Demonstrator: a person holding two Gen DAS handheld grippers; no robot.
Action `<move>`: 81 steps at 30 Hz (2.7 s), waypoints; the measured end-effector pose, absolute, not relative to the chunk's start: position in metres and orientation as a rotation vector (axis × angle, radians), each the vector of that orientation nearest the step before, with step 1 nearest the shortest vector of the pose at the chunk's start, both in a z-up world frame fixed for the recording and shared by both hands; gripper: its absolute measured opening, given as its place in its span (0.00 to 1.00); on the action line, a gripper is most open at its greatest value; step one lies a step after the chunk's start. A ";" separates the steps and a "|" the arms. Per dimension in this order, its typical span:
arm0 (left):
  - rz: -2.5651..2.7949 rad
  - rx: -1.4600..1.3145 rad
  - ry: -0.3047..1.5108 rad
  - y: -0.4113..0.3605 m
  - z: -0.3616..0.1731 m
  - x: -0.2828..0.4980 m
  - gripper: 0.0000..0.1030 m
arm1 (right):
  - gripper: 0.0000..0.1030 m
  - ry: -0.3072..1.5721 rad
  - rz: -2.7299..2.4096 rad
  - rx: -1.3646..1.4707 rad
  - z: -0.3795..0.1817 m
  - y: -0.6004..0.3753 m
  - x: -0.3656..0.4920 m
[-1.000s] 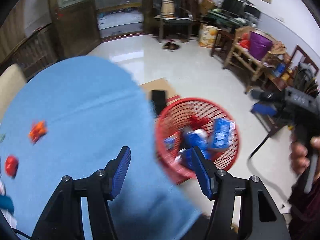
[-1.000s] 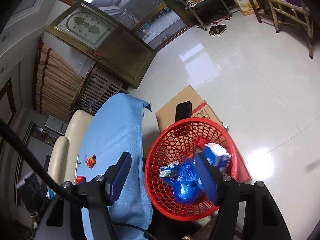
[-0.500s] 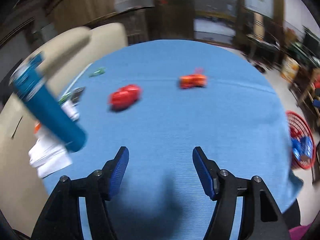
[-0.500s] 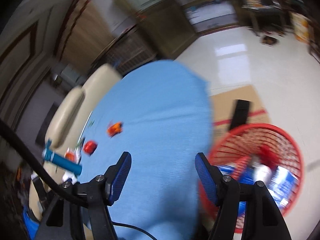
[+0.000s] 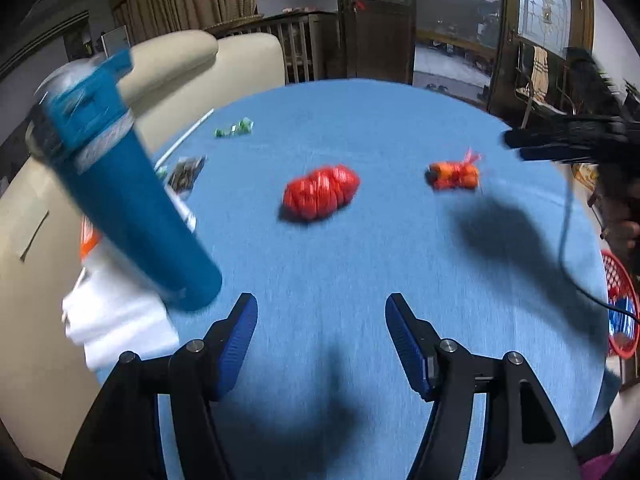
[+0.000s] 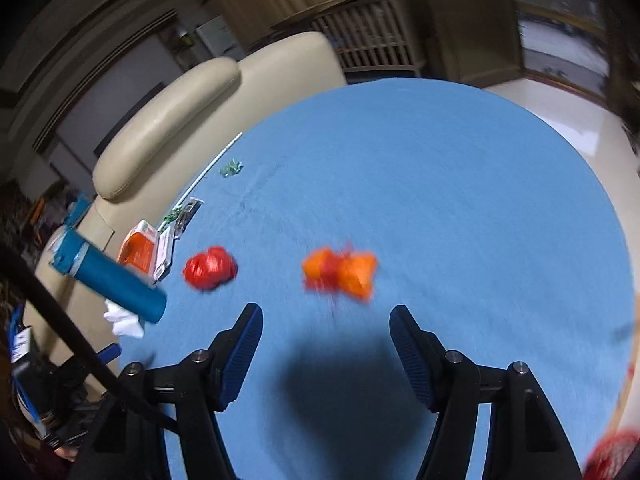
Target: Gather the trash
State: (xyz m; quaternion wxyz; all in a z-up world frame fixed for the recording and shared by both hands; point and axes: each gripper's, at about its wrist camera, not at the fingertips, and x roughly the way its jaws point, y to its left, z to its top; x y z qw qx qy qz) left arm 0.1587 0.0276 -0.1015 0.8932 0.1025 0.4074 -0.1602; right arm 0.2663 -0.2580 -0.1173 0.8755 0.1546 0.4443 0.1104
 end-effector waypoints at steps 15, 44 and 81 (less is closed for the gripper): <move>-0.287 0.146 0.943 -0.024 -0.129 0.308 0.70 | 0.67 1.049 0.371 0.115 -0.180 -0.201 0.347; -0.406 0.123 0.860 -0.025 -0.110 0.209 0.50 | 0.38 0.930 0.250 0.291 -0.141 -0.244 0.172; -0.626 0.244 0.574 -0.129 0.018 0.015 0.50 | 0.38 0.550 -0.001 0.403 -0.020 -0.358 -0.067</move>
